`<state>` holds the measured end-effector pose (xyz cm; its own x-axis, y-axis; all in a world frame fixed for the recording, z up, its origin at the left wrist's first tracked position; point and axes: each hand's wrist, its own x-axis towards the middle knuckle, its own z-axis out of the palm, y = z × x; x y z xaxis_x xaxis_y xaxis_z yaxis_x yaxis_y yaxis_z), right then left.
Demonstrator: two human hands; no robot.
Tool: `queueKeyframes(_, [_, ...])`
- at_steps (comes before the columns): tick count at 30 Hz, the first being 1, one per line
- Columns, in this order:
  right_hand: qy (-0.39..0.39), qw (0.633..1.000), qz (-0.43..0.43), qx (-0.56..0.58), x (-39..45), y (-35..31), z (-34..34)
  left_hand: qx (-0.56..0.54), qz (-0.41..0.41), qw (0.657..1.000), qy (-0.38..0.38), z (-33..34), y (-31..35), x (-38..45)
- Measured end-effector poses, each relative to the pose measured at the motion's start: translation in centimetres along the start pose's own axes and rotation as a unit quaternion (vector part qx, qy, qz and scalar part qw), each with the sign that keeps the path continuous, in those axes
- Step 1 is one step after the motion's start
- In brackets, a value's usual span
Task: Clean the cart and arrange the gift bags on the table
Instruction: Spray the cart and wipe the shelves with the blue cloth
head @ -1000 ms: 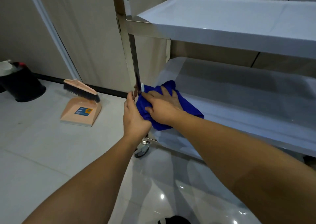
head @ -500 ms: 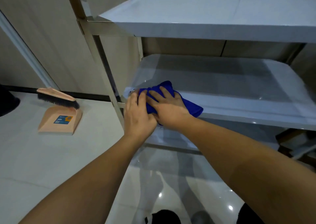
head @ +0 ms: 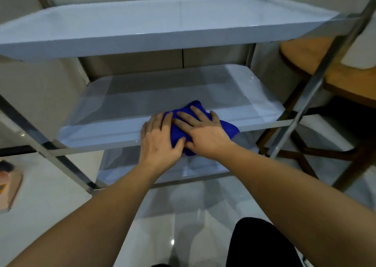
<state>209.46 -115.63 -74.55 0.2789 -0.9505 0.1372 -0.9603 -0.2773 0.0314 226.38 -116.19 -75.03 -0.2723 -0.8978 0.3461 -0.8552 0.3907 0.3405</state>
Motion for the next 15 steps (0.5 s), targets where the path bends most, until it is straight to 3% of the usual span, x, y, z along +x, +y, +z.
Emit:
queueKeyframes(8, [0.021,0.993,0.113,0.002,-7.2,11.0,0.3,0.017,0.081,0.996,-0.037,4.1,8.7,2.2])
queueKeyframes(15, [0.067,0.976,0.208,-0.018,-11.1,14.9,1.7,0.071,0.203,0.976,-0.009,6.8,11.6,2.4])
